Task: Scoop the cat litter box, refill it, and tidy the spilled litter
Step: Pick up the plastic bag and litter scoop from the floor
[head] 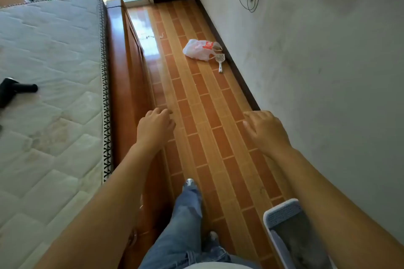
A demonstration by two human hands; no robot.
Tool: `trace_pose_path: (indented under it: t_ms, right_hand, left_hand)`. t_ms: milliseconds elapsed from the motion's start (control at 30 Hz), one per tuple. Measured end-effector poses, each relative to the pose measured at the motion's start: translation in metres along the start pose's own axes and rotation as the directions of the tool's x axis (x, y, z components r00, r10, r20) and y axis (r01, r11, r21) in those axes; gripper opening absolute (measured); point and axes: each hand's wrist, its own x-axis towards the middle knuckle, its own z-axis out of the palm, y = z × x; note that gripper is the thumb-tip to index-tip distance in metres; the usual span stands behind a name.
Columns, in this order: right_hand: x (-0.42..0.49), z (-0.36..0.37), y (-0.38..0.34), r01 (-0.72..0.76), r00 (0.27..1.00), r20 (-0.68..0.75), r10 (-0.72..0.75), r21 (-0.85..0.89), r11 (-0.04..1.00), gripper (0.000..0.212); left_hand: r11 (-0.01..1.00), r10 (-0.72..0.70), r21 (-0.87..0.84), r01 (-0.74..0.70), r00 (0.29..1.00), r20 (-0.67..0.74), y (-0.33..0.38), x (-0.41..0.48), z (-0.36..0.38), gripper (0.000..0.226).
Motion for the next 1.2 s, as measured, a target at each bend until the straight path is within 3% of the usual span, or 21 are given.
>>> trace_pose_path:
  t_ms: [200,900,1200]
  right_hand:
    - [0.081,0.001,-0.012,0.042,0.999,-0.033,-0.042,-0.018,0.999,0.04]
    - [0.387,-0.015,-0.064,-0.026,0.997,-0.074,0.029,0.037,0.999,0.039]
    - [0.543,-0.019,-0.04,-0.008,0.997,-0.073,0.008,0.002,1.0,0.038]
  left_hand:
    - [1.0,-0.012,-0.007,0.011,1.0,-0.024,-0.02,0.075,-0.007,0.038]
    - [0.999,0.005,-0.053,-0.004,1.0,0.013,-0.094,0.375,-0.058,0.037]
    - [0.993,0.076,0.09,-0.076,0.997,0.009,-0.084,0.521,-0.068,0.04]
